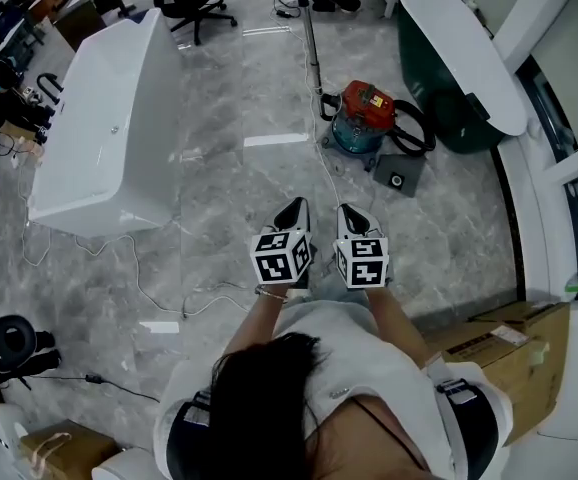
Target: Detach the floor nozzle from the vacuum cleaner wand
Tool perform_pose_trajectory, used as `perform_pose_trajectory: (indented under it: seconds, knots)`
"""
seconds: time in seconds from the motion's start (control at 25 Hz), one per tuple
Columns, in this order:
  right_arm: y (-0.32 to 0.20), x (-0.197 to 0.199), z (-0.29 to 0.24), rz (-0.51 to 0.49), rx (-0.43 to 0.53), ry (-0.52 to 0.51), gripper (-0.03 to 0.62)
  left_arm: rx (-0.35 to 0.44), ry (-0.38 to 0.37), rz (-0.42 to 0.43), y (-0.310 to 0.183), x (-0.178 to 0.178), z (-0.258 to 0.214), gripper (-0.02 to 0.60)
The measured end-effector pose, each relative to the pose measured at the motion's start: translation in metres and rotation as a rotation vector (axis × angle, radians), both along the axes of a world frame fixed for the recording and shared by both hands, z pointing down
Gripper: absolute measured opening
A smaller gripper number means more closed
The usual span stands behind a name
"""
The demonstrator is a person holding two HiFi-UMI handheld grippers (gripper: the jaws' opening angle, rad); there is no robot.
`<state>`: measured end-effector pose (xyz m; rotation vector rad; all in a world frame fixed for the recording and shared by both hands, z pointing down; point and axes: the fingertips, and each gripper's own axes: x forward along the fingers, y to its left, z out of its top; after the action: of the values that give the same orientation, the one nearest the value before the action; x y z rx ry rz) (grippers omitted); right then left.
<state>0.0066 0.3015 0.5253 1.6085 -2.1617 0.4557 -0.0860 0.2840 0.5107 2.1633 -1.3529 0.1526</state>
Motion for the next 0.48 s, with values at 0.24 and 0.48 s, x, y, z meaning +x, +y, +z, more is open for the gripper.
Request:
perform_pose_trajectory:
  seconds: [0.24, 0.48]
  knots:
    - [-0.003, 0.006, 0.000, 0.030, -0.007, -0.014, 0.015, -0.007, 0.002, 0.033, -0.005, 0.008, 0.001, 0.011]
    - [-0.008, 0.017, 0.005, 0.037, -0.021, 0.007, 0.015, -0.029, 0.016, 0.037, -0.010, 0.013, 0.005, 0.011]
